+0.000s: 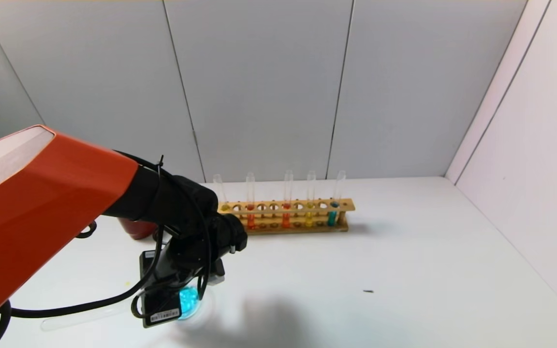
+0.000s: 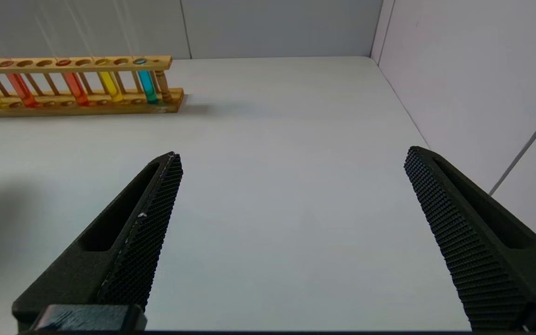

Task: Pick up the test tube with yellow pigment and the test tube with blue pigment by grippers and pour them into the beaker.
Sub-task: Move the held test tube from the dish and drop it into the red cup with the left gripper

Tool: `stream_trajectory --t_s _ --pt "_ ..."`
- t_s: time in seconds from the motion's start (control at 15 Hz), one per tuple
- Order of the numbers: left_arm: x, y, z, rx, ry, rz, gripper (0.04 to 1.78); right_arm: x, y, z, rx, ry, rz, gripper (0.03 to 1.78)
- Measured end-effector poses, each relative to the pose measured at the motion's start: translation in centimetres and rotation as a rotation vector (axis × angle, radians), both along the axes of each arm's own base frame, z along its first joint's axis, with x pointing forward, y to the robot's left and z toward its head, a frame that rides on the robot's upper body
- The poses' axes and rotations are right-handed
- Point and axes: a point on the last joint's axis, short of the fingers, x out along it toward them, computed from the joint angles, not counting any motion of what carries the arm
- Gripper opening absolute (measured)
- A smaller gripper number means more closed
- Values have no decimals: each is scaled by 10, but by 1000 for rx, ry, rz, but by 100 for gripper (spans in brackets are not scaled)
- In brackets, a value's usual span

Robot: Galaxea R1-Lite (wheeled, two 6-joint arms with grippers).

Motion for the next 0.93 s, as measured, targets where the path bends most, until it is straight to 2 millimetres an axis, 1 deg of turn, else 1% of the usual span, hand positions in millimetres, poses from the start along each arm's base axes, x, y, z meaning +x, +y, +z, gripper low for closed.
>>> stream_trajectory --t_s 0.27,0.4,0.53,0.73,0.93 --pt "-3 -2 1 -10 7 -7 29 0 0 0 0 0 0 174" --pt "-4 -3 4 -41 -1 4 29 0 0 0 0 0 0 174" --pt "-5 -5 11 -75 -56 46 29 0 0 0 0 0 -1 174" --pt "-14 -4 32 -154 -143 106 29 0 0 0 0 0 0 174" --pt "-20 8 70 -299 -263 147 29 0 0 0 0 0 0 174"
